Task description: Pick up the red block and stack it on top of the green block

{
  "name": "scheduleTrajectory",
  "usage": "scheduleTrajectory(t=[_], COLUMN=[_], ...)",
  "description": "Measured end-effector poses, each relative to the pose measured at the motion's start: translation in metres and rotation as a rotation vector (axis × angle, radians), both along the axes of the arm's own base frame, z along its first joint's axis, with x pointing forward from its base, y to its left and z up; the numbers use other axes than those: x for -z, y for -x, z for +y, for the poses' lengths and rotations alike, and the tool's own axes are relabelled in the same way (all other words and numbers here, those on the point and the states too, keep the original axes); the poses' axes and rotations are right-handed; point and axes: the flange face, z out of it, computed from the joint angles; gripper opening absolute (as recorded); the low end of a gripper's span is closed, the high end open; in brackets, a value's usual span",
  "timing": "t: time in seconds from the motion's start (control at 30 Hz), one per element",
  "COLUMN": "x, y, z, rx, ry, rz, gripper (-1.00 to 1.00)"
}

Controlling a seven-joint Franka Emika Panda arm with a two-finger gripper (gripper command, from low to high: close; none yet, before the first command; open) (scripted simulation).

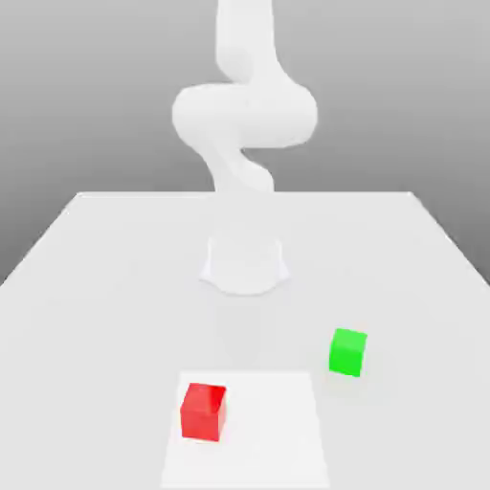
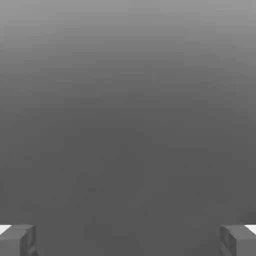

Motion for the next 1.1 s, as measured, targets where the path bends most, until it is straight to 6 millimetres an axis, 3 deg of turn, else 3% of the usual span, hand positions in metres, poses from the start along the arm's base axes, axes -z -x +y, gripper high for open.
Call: scheduleTrajectory(t=[0.17,0.33,0.5,0.67,0.87,0.9,1.1], x=[0.109,0.221,0.33,0.431,0.504,0.513,0.518], y=[-0.052,-0.074,-0.067,-0.035,-0.026,-0.025,-0.025], z=[-0.013,-0.027,-0.039,-0.049,-0.049,-0.049,-0.048], rx=[0.032,0.065,0.097,0.132,0.136,0.135,0.135], ry=[-0.01,-0.022,-0.037,-0.056,-0.059,-0.059,-0.059], rz=[0.174,0.342,0.509,0.676,0.714,0.714,0.714], gripper=[0.0,0.0,0.0,0.0,0.0,-1.0,-1.0])
